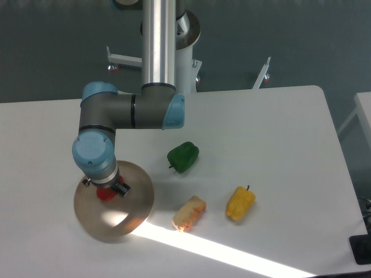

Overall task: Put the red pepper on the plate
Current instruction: 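Hold the gripper still on the pepper, then open it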

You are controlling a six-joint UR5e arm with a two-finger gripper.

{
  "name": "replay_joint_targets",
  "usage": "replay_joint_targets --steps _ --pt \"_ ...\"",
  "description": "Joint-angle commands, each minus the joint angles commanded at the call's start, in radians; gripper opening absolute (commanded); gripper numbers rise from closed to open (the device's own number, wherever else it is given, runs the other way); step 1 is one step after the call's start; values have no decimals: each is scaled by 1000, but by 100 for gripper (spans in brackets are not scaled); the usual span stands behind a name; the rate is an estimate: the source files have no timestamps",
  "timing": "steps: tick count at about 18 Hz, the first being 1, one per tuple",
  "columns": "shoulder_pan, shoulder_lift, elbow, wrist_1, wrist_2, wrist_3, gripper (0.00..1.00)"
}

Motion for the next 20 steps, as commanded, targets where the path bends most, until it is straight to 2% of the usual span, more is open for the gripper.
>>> replay_joint_targets --steps 12,20 --pt "0 -6 -8 2 8 2 54" --pt "2 0 -17 2 9 12 75"
